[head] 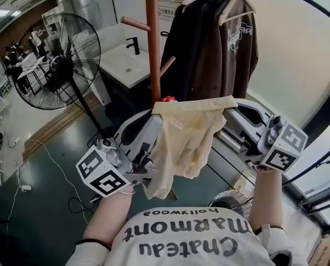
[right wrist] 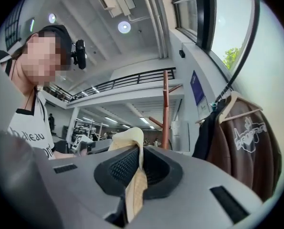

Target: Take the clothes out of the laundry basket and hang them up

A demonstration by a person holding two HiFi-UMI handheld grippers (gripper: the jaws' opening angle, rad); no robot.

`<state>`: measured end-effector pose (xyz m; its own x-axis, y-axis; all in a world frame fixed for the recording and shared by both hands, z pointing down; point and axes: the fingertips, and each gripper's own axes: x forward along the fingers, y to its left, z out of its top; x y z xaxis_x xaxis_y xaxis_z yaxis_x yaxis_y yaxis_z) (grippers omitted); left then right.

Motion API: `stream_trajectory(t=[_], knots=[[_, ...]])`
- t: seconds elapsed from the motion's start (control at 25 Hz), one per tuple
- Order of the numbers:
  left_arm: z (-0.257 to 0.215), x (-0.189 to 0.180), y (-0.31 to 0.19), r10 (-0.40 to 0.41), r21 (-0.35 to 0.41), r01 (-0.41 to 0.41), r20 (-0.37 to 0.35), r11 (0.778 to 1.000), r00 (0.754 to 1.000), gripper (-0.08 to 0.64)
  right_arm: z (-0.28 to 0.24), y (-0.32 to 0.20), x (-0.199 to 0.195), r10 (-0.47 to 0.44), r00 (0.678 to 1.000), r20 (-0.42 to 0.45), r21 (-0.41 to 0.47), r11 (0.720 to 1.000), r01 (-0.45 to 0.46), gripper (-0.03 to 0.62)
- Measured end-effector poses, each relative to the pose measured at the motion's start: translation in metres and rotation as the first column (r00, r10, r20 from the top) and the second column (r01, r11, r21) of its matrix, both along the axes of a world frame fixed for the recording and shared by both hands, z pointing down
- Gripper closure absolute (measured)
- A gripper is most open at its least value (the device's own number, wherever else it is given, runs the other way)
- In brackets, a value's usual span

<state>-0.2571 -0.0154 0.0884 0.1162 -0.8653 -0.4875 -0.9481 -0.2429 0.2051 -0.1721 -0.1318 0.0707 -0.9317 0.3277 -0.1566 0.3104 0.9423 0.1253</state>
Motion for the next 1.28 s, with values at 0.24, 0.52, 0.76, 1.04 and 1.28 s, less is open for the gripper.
stream_trajectory(t=[0.24, 0.52, 0.76, 1.04, 1.28], knots=[[-0.004, -0.032, 0.018, -0.217, -0.004, 0.217, -0.006, 0.976, 0.976, 0.546, -0.011, 0.018, -0.033, -0.203, 0.979, 0.003, 0.01, 0.979, 0.203, 0.554], [-0.018, -0.066, 0.037, -0.359, -0.043, 0.359, 0.01, 0.932, 0.933, 0.546, -0.02, 0.041, -0.06, -0.342, 0.94, -0.006, 0.021, 0.939, 0.342, 0.554], [-0.036, -0.098, 0.055, -0.351, 0.027, 0.351, -0.016, 0.936, 0.936, 0.546, -0.028, 0.062, -0.088, -0.363, 0.931, -0.019, 0.024, 0.931, 0.364, 0.555], [-0.08, -0.133, 0.06, -0.239, 0.046, 0.235, 0.138, 0.971, 0.961, 0.546, -0.053, 0.07, -0.121, -0.275, 0.961, 0.022, 0.044, 0.961, 0.274, 0.554], [-0.135, -0.167, 0.067, -0.134, 0.127, 0.106, 0.245, 0.986, 0.96, 0.546, -0.085, 0.086, -0.151, -0.198, 0.977, 0.085, 0.07, 0.979, 0.192, 0.554]])
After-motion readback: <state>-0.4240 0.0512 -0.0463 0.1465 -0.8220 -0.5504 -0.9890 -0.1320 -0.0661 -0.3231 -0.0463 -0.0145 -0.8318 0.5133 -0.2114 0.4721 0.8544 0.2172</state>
